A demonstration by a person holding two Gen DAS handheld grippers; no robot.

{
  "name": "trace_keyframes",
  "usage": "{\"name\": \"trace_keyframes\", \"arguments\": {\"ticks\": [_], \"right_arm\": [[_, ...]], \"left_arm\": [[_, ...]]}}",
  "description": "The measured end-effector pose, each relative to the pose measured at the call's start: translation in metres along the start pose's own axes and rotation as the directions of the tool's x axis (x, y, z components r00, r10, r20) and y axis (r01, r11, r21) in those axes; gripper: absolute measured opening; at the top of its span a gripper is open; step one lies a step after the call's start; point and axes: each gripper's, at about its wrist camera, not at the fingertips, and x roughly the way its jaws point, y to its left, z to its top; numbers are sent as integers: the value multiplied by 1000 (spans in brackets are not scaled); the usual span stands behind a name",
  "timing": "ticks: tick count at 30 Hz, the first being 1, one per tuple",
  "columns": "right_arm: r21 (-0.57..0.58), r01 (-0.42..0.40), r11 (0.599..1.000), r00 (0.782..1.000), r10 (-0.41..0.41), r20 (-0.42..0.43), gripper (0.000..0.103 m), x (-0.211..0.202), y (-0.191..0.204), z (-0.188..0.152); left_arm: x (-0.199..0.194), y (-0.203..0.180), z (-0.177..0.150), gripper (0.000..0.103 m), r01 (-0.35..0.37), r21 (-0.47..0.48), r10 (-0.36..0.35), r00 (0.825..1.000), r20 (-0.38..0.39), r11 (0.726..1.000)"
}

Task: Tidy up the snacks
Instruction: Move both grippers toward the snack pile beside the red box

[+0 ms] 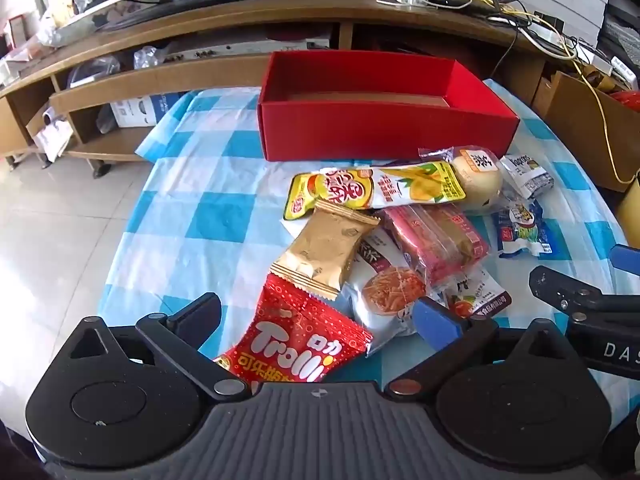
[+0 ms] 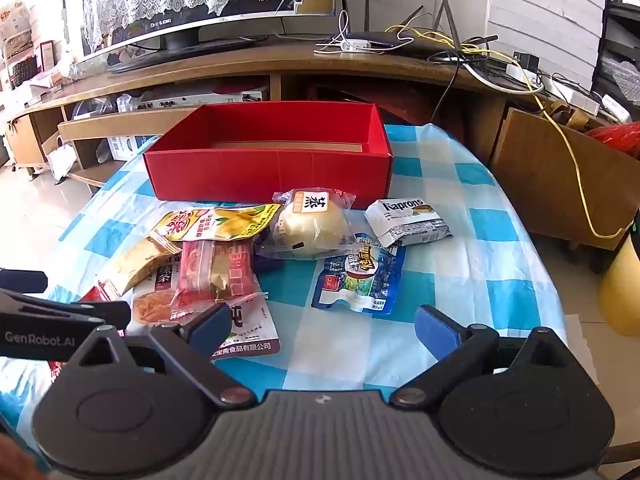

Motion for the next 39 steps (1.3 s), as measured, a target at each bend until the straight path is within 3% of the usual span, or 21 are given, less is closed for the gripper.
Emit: {"name": "trace_keyframes", "arguments": {"ticks": [11,39], "right_arm": [[-3,-1,1000,1000,1,-21,103,1,-1,-1],[-8,-6,1000,999,6,-48,103,9,0,-3]], "left_arm": [[7,-3,-2,102,25,6,-25,998,-60,1000],[12,-3,-4,102,51,-7,-51,996,-66,999]]}}
